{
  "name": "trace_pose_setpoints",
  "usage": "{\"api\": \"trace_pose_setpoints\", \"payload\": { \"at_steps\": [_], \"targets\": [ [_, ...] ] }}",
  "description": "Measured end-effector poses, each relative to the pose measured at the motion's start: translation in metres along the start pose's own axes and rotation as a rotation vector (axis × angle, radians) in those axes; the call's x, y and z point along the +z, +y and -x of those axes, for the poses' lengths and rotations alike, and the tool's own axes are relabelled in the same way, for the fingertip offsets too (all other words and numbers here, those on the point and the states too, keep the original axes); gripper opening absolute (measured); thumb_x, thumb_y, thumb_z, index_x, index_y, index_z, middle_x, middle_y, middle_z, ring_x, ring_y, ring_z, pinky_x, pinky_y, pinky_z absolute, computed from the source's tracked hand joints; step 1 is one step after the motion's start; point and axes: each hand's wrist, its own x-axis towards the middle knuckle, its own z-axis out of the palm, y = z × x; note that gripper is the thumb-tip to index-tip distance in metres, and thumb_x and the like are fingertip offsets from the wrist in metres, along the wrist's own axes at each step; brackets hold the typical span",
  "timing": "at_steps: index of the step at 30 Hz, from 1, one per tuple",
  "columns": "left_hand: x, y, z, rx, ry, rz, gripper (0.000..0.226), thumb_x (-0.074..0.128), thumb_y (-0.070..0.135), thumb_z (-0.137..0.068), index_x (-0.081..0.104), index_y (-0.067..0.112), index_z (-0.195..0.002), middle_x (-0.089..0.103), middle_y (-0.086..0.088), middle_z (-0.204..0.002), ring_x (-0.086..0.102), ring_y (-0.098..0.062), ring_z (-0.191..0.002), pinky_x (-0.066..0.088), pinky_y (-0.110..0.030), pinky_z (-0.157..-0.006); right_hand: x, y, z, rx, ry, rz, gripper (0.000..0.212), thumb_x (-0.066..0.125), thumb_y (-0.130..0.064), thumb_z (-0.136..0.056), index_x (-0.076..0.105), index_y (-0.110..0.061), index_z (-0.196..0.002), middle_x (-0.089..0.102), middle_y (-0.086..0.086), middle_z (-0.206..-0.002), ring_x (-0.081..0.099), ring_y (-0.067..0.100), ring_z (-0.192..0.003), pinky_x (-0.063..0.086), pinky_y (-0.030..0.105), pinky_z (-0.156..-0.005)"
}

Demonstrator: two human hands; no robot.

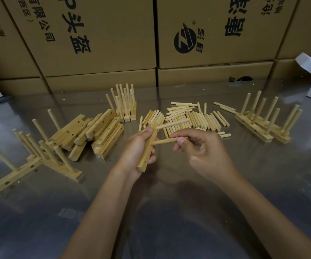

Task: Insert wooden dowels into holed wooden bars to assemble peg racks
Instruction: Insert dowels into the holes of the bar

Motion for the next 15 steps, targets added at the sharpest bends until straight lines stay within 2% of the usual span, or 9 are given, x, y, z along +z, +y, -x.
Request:
{"api": "trace_pose_setpoints", "payload": {
  "at_steps": [2, 4, 10, 13, 15],
  "targets": [
    [0.0031, -0.003, 0.0003, 0.001, 0.004, -0.02, 0.03, 0.047, 0.022, -0.105, 0.058, 0.009, -0.13, 0.053, -0.004, -0.08, 0.045, -0.011, -0.053, 0.031, -0.02, -0.035, -0.0007, 0.0027, -0.0007, -0.013, 0.026, 0.004, 0.022, 0.058, -0.003, -0.094, 0.075, -0.016, -0.093, 0.071, -0.003, -0.072, 0.067, 0.01, -0.072, 0.057, 0.03, -0.071],
    [0.0056, -0.0052, 0.0006, 0.002, 0.006, 0.005, 0.03, 0.047, 0.021, -0.105, 0.057, 0.009, -0.13, 0.052, -0.004, -0.078, 0.045, -0.011, -0.052, 0.031, -0.019, -0.034, 0.0006, 0.0055, -0.0006, -0.003, 0.057, -0.016, 0.021, 0.058, -0.002, -0.095, 0.074, -0.016, -0.092, 0.071, -0.003, -0.071, 0.067, 0.011, -0.072, 0.056, 0.025, -0.07],
    [-0.0019, -0.0011, -0.0015, 0.057, -0.009, -0.004, 0.032, 0.045, 0.024, -0.106, 0.056, 0.009, -0.132, 0.057, -0.005, -0.081, 0.047, -0.011, -0.054, 0.034, -0.02, -0.036, 0.0057, 0.0027, 0.0002, 0.056, 0.033, -0.082, 0.018, 0.06, -0.006, -0.095, 0.074, -0.018, -0.093, 0.071, 0.0, -0.071, 0.067, 0.017, -0.072, 0.057, 0.034, -0.07],
    [-0.0014, -0.0003, -0.0004, 0.063, -0.036, -0.07, 0.033, 0.047, 0.023, -0.105, 0.057, 0.014, -0.135, 0.061, -0.006, -0.081, 0.049, -0.013, -0.055, 0.036, -0.021, -0.036, 0.0038, 0.0023, 0.0021, 0.095, -0.072, 0.02, 0.015, 0.064, -0.015, -0.093, 0.076, -0.024, -0.095, 0.07, -0.002, -0.07, 0.062, 0.02, -0.068, 0.051, 0.037, -0.062],
    [0.0014, -0.0016, 0.0011, 0.068, -0.057, -0.11, 0.031, 0.05, 0.023, -0.104, 0.06, 0.019, -0.133, 0.065, -0.005, -0.078, 0.05, -0.013, -0.055, 0.037, -0.022, -0.036, 0.0053, 0.0022, 0.0053, 0.039, -0.109, 0.145, 0.016, 0.066, -0.02, -0.091, 0.077, -0.028, -0.1, 0.071, -0.006, -0.073, 0.061, 0.013, -0.066, 0.049, 0.034, -0.062]
  ]
}}
